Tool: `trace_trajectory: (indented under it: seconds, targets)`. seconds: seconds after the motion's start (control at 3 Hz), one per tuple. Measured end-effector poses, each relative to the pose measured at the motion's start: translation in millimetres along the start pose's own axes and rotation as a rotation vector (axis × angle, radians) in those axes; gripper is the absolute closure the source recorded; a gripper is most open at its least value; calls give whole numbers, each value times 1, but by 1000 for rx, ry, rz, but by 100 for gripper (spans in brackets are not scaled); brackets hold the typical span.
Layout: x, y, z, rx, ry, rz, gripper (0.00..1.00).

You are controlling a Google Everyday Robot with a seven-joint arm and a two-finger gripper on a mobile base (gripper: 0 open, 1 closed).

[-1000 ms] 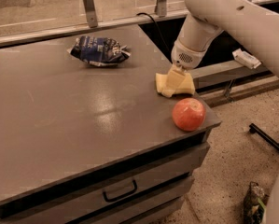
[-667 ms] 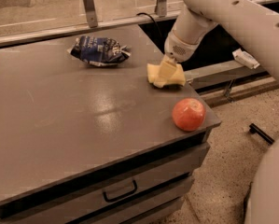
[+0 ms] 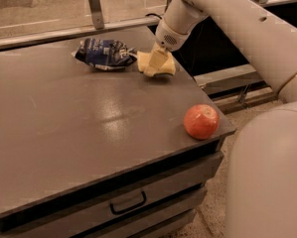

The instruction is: Move sponge near blue chip bag

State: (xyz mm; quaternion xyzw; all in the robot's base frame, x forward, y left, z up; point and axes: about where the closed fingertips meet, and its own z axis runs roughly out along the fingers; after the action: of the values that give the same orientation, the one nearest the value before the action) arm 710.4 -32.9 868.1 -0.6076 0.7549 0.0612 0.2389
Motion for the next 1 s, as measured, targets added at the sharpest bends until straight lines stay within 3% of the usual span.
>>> trace_trajectory:
  seconds: [0.67,1.0]
  targets:
    - [-2,0,4,-5,-1,-1,14]
    - [-2,1,8,-10,1,-2,0]
